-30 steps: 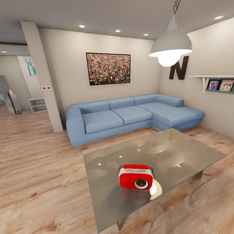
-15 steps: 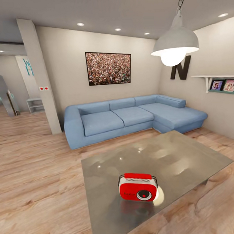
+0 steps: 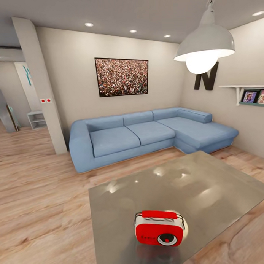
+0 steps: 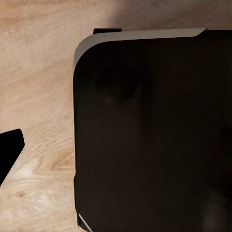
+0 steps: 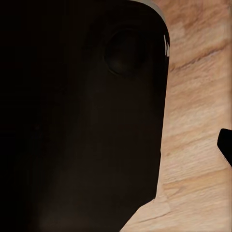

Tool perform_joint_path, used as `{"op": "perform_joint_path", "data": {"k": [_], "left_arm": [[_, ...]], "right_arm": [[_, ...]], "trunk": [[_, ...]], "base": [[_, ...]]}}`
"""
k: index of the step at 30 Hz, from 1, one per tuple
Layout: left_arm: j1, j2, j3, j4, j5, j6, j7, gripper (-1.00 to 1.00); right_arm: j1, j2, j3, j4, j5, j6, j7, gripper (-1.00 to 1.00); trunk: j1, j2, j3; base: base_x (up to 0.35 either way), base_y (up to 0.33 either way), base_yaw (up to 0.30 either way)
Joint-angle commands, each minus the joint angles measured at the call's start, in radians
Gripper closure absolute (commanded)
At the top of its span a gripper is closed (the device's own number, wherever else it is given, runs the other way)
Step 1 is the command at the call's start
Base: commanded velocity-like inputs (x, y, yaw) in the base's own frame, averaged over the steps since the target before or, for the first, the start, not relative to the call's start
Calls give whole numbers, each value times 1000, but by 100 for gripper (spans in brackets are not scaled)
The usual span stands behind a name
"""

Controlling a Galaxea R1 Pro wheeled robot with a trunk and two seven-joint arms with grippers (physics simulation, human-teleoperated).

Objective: Turn on the radio receiver that's on the table in the living room.

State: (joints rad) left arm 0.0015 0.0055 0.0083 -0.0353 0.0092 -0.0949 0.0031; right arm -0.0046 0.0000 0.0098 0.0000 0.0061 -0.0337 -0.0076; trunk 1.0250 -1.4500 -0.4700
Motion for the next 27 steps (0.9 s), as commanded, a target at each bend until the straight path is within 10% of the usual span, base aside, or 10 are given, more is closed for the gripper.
{"op": "perform_joint_path", "data": {"k": [1, 27], "left_arm": [[0, 0, 0, 0, 0, 0, 0, -100], [0, 1, 1, 0, 19, 0, 0, -100]], "right_arm": [[0, 0, 0, 0, 0, 0, 0, -100], [0, 0, 0, 0, 0, 0, -2, -100]], "trunk": [[0, 0, 0], [0, 0, 0]], "base": [[181, 0, 0], [111, 0, 0]]}}
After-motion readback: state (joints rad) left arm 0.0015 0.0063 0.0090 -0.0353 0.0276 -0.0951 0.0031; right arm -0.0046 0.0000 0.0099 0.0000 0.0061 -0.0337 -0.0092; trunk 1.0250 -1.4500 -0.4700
